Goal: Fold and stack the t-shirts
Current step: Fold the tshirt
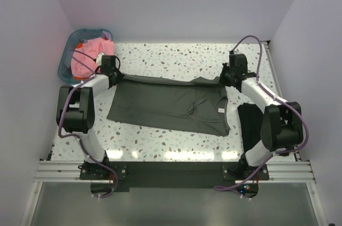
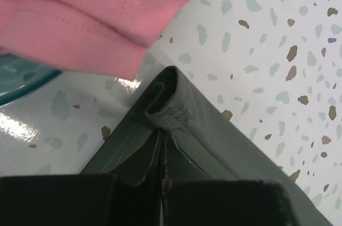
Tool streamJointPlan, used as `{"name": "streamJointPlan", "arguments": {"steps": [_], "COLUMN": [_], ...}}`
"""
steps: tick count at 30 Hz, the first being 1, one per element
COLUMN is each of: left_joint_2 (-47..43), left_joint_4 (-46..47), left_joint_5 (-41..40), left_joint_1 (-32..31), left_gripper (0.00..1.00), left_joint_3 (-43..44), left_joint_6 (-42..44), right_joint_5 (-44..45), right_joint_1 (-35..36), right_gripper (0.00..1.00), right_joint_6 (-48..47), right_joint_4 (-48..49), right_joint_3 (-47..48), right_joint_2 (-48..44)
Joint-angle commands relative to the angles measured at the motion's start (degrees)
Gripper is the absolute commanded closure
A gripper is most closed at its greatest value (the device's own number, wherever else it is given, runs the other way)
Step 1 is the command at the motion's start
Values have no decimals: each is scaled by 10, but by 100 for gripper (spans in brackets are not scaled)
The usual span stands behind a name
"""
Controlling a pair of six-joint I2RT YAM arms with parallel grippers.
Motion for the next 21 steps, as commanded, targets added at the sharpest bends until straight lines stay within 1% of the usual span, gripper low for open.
{"name": "streamJointPlan", "arguments": {"steps": [1,8,21], "left_joint_2": [-43,-108,-184], "left_joint_4": [5,4,12], "left_joint_5": [-18,-33,-38], "left_joint_1": [5,5,5], "left_gripper": [100,100,100], "left_joint_3": [-26,-91,-182], "left_joint_6": [-21,-29,-41], "right_joint_5": [15,19,1], "right_joint_1": [8,19,32], "right_gripper": [100,100,100], "right_joint_6": [18,27,48], "right_joint_4": [32,20,7], "right_joint_3": [-26,-88,-183], "right_joint_2": [-67,-138,-240]}}
